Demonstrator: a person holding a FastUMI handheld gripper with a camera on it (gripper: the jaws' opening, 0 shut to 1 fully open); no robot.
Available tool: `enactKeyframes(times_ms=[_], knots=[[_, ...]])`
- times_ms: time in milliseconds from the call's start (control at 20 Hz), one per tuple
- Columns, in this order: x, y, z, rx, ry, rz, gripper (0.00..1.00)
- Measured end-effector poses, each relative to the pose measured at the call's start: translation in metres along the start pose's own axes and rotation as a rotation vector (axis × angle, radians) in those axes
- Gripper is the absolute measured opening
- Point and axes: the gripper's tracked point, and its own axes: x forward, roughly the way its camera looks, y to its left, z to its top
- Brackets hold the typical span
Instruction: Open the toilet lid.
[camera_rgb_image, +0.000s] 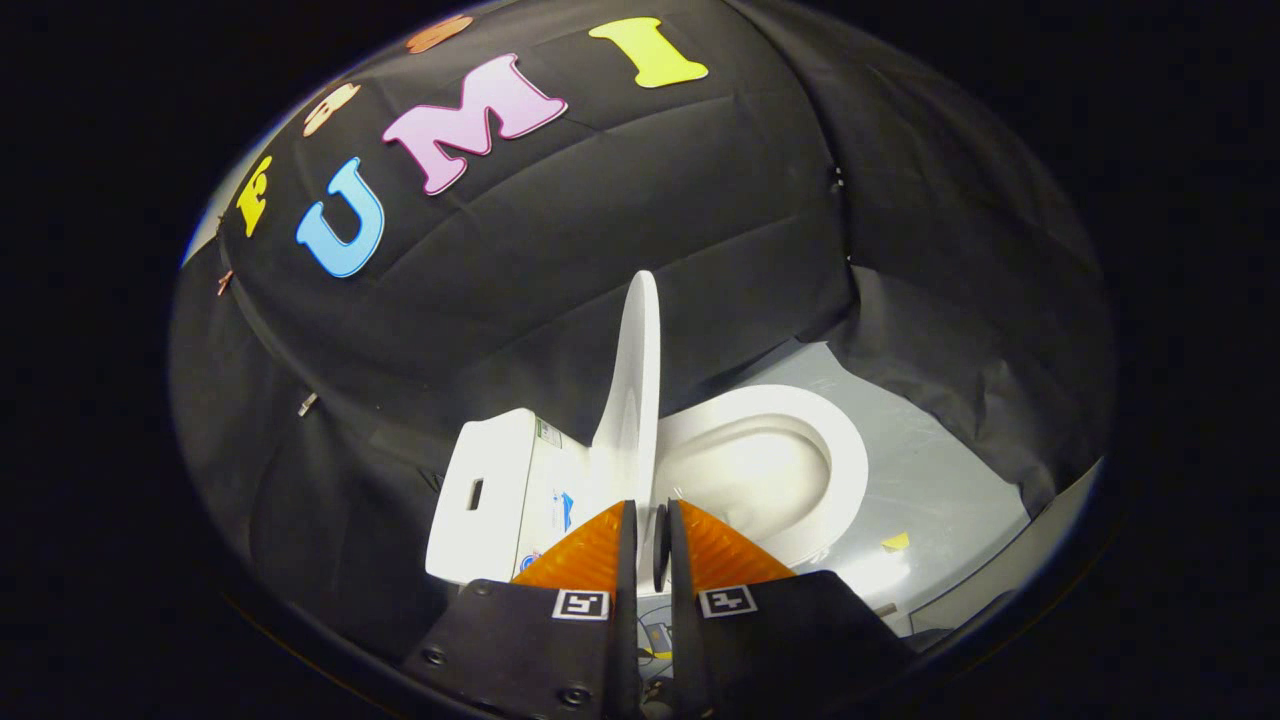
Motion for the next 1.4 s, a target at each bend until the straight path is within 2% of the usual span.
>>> enactKeyframes(times_ms=[450,850,1050,1400], knots=[[-0.007,0.073,-0.004,-0.117,-0.030,0.006,0.18],[-0.003,0.129,-0.016,-0.217,-0.063,-0.056,0.18],[0.001,0.166,-0.028,-0.274,-0.076,-0.029,0.18],[0.015,0.213,-0.047,-0.369,-0.104,-0.041,0.22]])
